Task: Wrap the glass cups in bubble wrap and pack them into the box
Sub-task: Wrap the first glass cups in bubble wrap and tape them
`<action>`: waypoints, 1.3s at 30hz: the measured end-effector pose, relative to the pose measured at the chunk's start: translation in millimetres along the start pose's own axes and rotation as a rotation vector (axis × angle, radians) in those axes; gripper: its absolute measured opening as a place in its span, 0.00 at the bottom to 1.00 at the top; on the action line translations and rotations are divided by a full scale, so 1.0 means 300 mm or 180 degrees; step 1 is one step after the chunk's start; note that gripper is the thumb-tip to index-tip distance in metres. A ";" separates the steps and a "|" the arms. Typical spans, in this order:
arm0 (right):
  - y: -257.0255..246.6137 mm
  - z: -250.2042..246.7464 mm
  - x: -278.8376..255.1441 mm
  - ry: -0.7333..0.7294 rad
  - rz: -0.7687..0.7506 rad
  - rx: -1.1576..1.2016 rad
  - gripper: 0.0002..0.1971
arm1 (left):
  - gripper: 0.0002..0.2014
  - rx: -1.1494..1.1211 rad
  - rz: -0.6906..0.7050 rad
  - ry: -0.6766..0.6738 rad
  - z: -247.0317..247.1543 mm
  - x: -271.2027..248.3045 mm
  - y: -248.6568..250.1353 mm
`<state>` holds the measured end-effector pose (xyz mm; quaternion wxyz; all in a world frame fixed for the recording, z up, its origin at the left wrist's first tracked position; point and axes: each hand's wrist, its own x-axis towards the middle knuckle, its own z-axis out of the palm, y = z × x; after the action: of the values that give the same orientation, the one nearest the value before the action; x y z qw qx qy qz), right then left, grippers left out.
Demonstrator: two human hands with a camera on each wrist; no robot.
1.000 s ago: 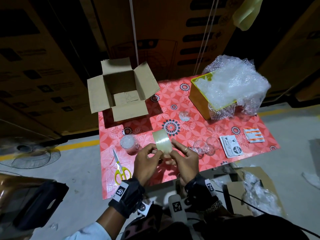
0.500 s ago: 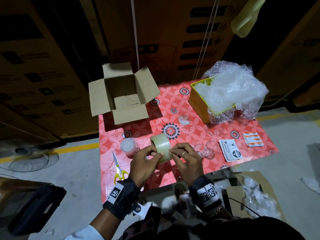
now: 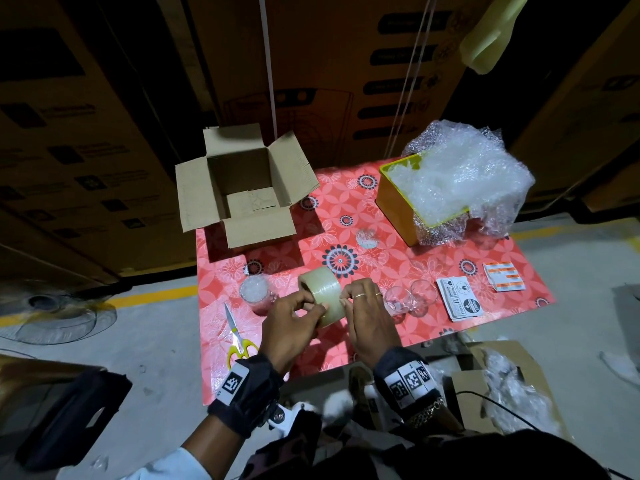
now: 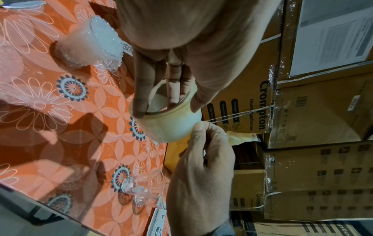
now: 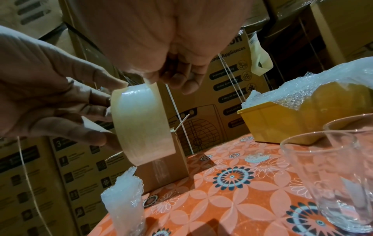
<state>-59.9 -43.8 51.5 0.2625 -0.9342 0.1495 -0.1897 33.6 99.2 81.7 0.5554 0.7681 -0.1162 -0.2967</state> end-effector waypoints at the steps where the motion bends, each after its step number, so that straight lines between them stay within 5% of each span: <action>1: 0.000 0.002 0.001 -0.0073 0.0010 0.0027 0.04 | 0.09 -0.0010 -0.0029 0.0005 0.002 0.000 0.002; 8: 0.004 -0.013 -0.026 0.0266 -0.0003 0.0777 0.04 | 0.13 -0.0044 -0.0071 -0.0034 0.002 -0.005 0.019; 19: 0.035 -0.036 -0.009 0.0615 -0.0487 0.0551 0.08 | 0.08 0.0523 0.0226 0.0127 0.010 -0.007 0.000; 29: 0.037 -0.038 -0.003 0.0655 -0.0352 0.0662 0.06 | 0.11 0.0793 0.0232 0.0301 0.011 -0.011 0.019; 39: 0.059 -0.051 0.023 0.0230 -0.0747 0.0035 0.08 | 0.15 0.1436 0.0357 0.0375 0.021 -0.020 0.045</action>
<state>-63.7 -67.5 55.7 0.2380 -0.9364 0.0475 -0.2535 27.3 92.4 94.8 0.3911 0.8811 -0.1895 -0.1865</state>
